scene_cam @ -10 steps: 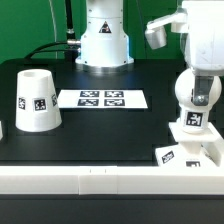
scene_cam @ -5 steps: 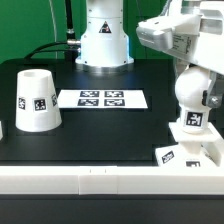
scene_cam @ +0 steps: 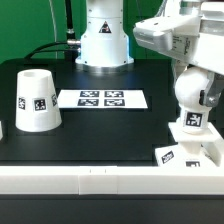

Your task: Assemble lamp

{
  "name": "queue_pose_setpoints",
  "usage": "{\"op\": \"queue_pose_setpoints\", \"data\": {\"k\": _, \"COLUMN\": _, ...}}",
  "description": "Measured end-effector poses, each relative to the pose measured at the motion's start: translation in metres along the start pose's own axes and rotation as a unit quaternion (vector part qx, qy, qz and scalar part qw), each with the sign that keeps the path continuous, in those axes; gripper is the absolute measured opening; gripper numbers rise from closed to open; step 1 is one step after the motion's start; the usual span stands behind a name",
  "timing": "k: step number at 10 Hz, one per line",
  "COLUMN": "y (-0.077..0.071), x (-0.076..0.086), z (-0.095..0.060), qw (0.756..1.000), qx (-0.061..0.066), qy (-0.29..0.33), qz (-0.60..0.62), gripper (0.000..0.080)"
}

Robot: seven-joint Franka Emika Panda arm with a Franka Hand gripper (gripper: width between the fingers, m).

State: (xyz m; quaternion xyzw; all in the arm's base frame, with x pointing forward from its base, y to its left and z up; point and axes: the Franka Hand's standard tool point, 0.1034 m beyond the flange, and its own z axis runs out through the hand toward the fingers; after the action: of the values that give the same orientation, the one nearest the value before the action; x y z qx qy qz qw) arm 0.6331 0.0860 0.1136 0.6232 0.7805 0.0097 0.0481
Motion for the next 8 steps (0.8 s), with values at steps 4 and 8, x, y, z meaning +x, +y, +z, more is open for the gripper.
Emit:
{"op": "queue_pose_setpoints", "data": {"k": 4, "y": -0.0028, "x": -0.0067, "z": 0.0009, "qw": 0.992, "qx": 0.008, "qy": 0.011, "qz": 0.128, "gripper": 0.0577}}
{"op": "queue_pose_setpoints", "data": {"k": 8, "y": -0.0038, "x": -0.0065, "z": 0.0010, "qw": 0.962, "qx": 0.013, "qy": 0.010, "qz": 0.274, "gripper": 0.0577}}
